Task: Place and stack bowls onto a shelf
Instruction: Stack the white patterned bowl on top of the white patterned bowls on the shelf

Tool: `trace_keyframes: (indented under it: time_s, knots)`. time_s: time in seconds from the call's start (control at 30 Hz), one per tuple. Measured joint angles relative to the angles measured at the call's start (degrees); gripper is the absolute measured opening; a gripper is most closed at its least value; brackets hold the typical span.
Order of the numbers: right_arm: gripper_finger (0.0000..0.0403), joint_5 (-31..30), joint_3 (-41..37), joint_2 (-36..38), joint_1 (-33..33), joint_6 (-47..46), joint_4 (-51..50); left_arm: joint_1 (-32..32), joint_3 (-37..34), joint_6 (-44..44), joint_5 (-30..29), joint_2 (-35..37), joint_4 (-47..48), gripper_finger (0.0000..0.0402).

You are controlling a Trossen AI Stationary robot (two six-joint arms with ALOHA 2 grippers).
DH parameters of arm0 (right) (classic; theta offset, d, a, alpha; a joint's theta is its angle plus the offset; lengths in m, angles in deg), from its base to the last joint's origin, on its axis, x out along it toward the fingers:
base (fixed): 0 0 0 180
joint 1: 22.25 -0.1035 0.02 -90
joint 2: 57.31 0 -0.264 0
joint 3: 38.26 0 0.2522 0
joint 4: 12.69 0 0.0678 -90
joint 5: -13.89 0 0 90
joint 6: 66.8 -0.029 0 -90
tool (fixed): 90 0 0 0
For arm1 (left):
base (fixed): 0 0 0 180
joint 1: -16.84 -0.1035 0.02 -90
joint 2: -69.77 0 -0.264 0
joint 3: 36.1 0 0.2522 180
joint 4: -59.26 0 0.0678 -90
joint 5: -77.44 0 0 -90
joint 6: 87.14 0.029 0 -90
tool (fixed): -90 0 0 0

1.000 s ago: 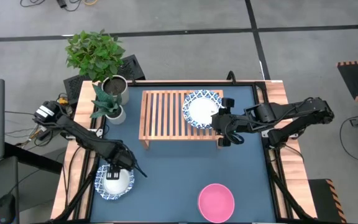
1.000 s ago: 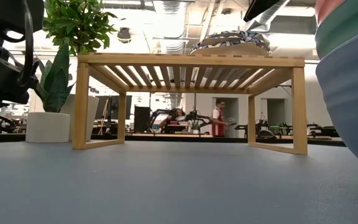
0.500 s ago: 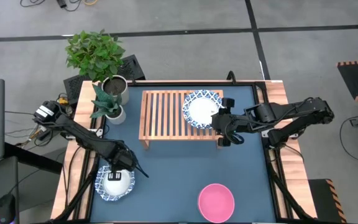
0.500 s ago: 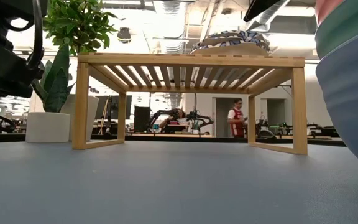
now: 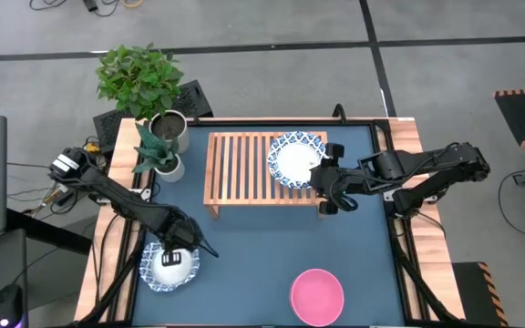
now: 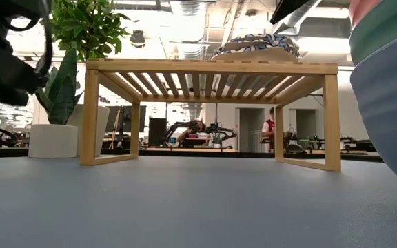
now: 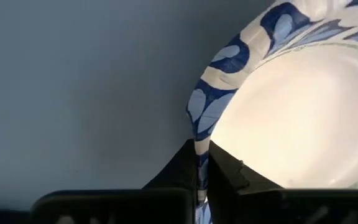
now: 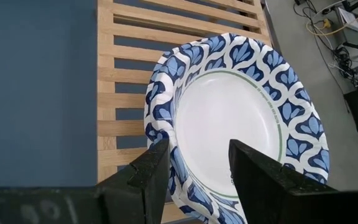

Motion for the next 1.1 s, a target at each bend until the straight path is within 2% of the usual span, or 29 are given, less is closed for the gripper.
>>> trace_keyframes:
  time_s: [0.2,0.4,0.6,0.73,0.97,1.1]
  knots:
    - [0.0191,0.0,0.0,0.0,0.0,-2.2,0.0,0.8,6.9,-8.0,-1.6,0.0,2.9,0.0000]
    - [0.0191,0.0,0.0,0.0,0.0,-6.0,0.0,1.9,18.4,-14.3,-6.7,0.0,9.0,0.0000]
    - [0.0191,0.0,0.0,0.0,0.0,-7.5,0.0,3.8,30.1,-18.5,-13.0,0.0,10.3,0.0000]
    - [0.0191,0.0,0.0,0.0,0.0,-7.5,0.5,5.1,37.6,-18.6,-25.2,0.0,12.3,0.0000]
    - [0.0191,0.0,0.0,0.0,-0.1,-6.8,11.4,5.4,46.5,-12.3,-58.1,0.0,13.9,0.0000]
    - [0.0191,0.0,0.0,0.0,-0.7,-5.4,21.0,3.9,48.1,-6.2,-68.4,0.0,12.6,0.0000]
